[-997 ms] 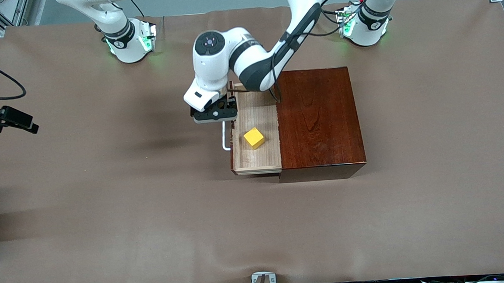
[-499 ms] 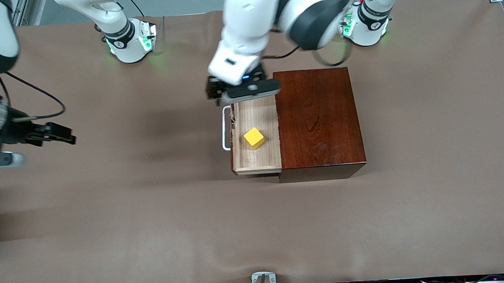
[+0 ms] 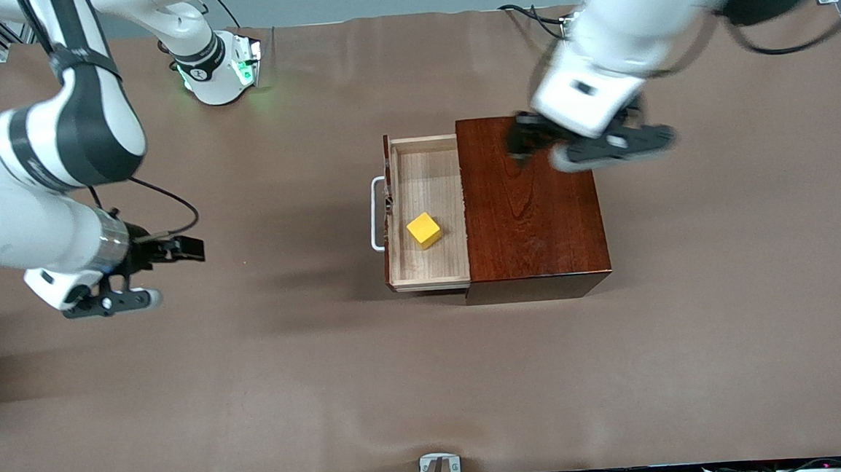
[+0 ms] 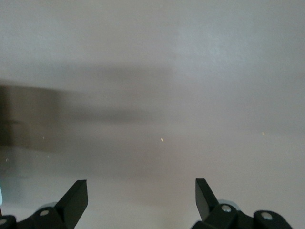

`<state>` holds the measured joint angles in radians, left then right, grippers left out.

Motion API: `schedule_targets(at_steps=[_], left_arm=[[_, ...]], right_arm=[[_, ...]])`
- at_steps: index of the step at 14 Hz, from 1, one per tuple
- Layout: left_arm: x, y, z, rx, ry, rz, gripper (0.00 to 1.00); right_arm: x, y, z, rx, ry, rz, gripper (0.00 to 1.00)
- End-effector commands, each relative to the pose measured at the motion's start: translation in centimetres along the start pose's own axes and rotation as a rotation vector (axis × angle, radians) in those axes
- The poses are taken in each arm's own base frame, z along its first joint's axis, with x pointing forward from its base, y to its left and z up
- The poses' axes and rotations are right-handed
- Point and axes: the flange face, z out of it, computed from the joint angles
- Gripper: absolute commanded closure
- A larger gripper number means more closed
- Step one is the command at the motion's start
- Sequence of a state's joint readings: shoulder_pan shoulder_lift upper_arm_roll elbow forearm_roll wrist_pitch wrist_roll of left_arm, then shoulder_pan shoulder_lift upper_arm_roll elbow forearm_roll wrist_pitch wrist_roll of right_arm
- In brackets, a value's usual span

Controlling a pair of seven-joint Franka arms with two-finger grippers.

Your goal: Open drawer, take yellow block, close drawer

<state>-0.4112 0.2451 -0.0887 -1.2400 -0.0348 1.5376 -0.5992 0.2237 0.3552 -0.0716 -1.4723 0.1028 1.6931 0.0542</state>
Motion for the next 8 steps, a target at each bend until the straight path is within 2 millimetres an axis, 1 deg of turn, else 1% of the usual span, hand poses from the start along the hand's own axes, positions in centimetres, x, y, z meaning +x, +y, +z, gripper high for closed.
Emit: schedule_targets(at_steps=[1,3,4,6,7,8], left_arm=[[0.7,-4.2,-0.6,0.009,-0.029,0.026,0.0],[1.3,-8.0,-0.9,0.021,-0.047,-0.035,0.0],[0.8,-9.5,-1.1,0.029,-0.05,-0.047,0.0],[-0.1,-13.1,-0.4,0.047,-0.067,-0.094,0.0],[-0.1,-14.3,0.2,0.05,-0.066,-0.097,0.0],[0.4,-15.9,0.2,0.047,-0.061,-0.091,0.0]], right_arm=[[2.0,-3.7,1.8,0.0,0.043,-0.038,0.0],[3.4,-5.2,3.7,-0.002,0.085,-0.057,0.0],[3.6,-6.2,4.1,-0.003,0.101,-0.073,0.0],[3.8,-7.0,4.8,0.002,0.102,-0.078,0.0],[3.6,-7.7,4.9,0.002,0.101,-0.059,0.0],[3.5,-8.3,5.0,0.005,0.1,0.003,0.0]])
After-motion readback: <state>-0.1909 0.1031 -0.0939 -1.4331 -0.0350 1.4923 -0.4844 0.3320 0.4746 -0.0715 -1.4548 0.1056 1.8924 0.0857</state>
